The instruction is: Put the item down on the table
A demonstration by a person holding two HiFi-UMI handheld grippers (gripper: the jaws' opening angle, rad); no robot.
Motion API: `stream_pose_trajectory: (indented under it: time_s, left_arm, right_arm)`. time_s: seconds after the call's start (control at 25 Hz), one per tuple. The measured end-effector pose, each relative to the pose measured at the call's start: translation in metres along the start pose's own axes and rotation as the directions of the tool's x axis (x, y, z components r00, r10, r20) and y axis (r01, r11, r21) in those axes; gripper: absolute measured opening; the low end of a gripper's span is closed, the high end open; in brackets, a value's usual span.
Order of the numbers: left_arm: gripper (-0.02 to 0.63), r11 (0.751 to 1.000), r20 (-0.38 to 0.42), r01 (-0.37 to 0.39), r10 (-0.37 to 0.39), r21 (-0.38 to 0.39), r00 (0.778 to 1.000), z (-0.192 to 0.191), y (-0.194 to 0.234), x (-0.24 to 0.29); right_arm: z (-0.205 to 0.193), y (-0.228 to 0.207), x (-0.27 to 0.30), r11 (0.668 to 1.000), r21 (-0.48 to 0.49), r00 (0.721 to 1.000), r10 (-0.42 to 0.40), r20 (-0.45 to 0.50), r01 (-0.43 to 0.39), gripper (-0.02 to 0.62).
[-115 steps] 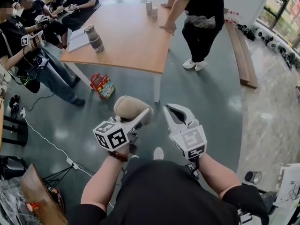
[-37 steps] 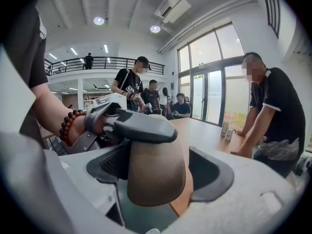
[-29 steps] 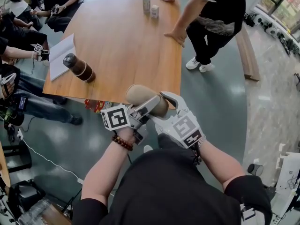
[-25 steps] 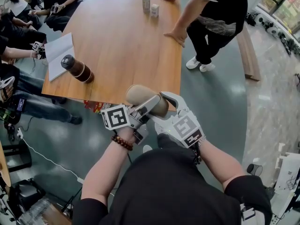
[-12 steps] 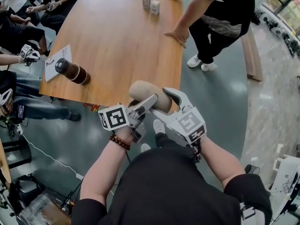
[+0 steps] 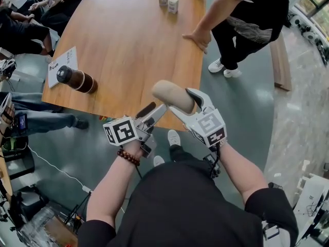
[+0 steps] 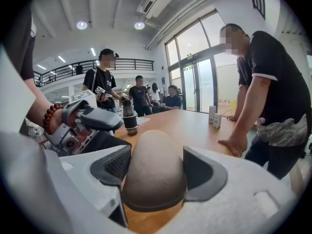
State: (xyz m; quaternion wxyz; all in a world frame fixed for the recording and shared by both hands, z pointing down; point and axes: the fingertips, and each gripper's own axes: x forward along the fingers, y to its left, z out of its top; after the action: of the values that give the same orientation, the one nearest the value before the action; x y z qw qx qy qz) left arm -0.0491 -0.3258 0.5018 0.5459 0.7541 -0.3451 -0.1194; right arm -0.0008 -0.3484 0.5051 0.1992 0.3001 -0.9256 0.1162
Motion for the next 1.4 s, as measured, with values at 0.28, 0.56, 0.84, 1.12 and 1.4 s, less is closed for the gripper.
stream_pose_trajectory:
  time_s: [0.28,0.56,0.84,1.12,1.4]
  left_arm:
    - [0.362,0.997,0.012,-0.059,0.059,0.052,0.998,0.004,0.012,0.006]
    - [0.35,0.994,0.006,-0.09,0.09,0.06,0.996,0.003,0.021,0.013]
    - [0.342,0.991,-0.004,-0.113,0.114,0.075,0.994,-0.001,0.026,0.018]
    - [0.333,0.988,-0.003,-0.127,0.128,0.086,0.992,-0.004,0.027,0.018]
    - [0.31,0.978,-0.014,-0.15,0.154,0.143,0.988,-0.007,0.029,0.02]
  right_arm:
    - [-0.033,-0.034,0.027,1.0,-0.001,0.997,-0.026,-0.068,0.026,0.321]
    - [-0.056,-0.058,0.051,0.999,-0.007,0.993,-0.042,-0.109,0.042,0.321]
    - [-0.084,-0.068,0.065,0.999,-0.007,0.986,-0.05,-0.159,0.049,0.321]
    - [-0.098,-0.066,0.07,0.999,-0.005,0.98,-0.046,-0.192,0.046,0.321]
    - [-0.111,-0.065,0.074,0.999,-0.013,0.971,-0.049,-0.235,0.047,0.327]
